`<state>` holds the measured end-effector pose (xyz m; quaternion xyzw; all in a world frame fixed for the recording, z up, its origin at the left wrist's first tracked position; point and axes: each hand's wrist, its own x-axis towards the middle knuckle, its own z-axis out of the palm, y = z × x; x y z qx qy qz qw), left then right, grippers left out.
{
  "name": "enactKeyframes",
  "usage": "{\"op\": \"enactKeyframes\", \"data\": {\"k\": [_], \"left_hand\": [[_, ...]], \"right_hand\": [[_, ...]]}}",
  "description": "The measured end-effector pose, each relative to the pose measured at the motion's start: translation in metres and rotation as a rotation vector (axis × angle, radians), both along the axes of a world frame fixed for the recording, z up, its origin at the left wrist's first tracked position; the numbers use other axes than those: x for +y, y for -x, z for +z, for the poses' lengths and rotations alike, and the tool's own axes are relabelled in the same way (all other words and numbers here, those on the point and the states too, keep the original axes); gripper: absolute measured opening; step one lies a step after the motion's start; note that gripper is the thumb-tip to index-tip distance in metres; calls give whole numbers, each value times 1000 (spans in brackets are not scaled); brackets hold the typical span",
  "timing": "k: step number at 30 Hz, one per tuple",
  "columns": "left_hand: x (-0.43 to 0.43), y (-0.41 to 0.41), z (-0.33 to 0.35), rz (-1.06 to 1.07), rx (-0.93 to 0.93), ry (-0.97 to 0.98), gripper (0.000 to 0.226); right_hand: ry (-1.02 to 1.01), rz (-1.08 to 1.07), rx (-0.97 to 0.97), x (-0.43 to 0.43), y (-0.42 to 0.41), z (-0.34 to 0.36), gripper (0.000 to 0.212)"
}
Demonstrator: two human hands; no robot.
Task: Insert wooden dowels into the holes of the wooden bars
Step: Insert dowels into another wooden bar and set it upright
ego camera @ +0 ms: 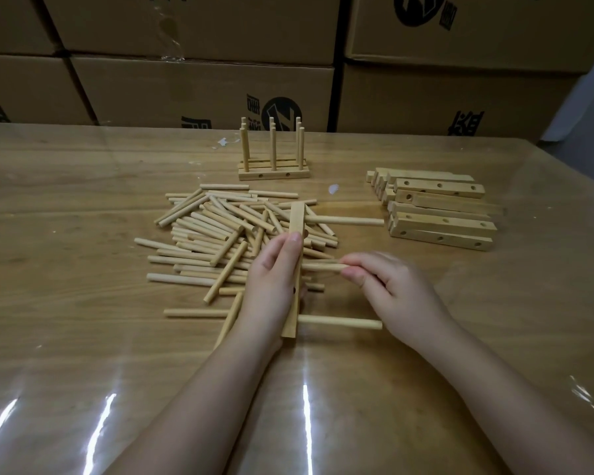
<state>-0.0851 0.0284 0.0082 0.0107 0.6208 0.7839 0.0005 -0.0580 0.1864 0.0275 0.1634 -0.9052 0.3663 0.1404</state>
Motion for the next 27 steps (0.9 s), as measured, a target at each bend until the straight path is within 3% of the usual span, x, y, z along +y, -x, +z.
{"op": "enactKeyframes", "data": {"k": [11, 16, 20, 27], "left_hand": [[2, 0, -1, 20, -24, 66, 22], [3, 0, -1, 30, -21, 70, 21], [3, 0, -1, 10, -17, 94, 26], [7, -2, -2, -15, 31, 139, 21]], "right_hand": [[149, 6, -162, 2, -5, 0, 23], [377, -110, -187, 11, -3, 1, 48], [550, -157, -65, 20, 3, 3, 35], [412, -200, 66, 23, 8, -3, 18]]}}
